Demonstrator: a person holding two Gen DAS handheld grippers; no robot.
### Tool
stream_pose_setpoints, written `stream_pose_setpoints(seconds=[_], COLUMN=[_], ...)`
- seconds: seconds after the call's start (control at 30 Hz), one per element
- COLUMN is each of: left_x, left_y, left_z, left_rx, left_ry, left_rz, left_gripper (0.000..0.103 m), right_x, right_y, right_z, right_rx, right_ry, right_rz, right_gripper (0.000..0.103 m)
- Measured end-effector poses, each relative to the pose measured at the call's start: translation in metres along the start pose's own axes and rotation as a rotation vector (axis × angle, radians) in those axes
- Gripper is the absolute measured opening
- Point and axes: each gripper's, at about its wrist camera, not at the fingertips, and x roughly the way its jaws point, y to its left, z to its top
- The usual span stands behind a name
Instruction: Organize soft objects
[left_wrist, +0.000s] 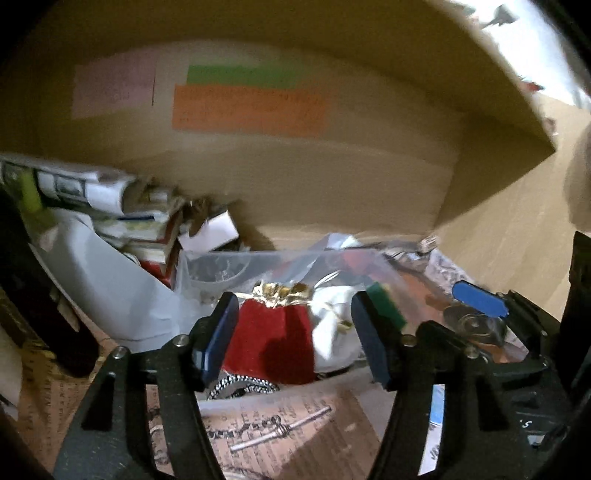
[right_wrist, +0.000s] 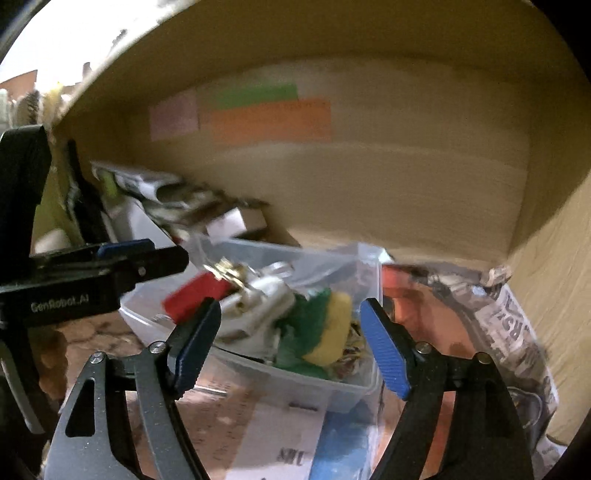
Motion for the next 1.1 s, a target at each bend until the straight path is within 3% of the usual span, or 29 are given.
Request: stream_pose_setpoints(seconds=[0.37,0.57,0.7,1.1], left_x=[-0.104,-0.143,-0.153,-0.163], left_y=[-0.021,-0.03,-0.033,-0.035], left_z=[-0.007,-0.019,-0.023,-0.027], left_rx=[0.081,0.094,0.095,0.085], left_ry=[-0.218,-0.298,-0.314,-0.326], left_rz=[0.068,0.096,0.1,0.11], left_gripper=[0.078,0.1,0.103,0.103], right_x=[-0.074,-0.096,-0.106,-0.125], right_y=[0.019,0.028,0.031,0.036], right_z=[0.019,0.02,0.018,0.015], right_rx=[0.017,0.024,0.034,0.027], right_ry=[-0.184,-0.233,-0.26,-0.288], right_rz=[0.024,0.025,0.023,0.014], right_gripper=[0.085,0.095,0.103,0.103])
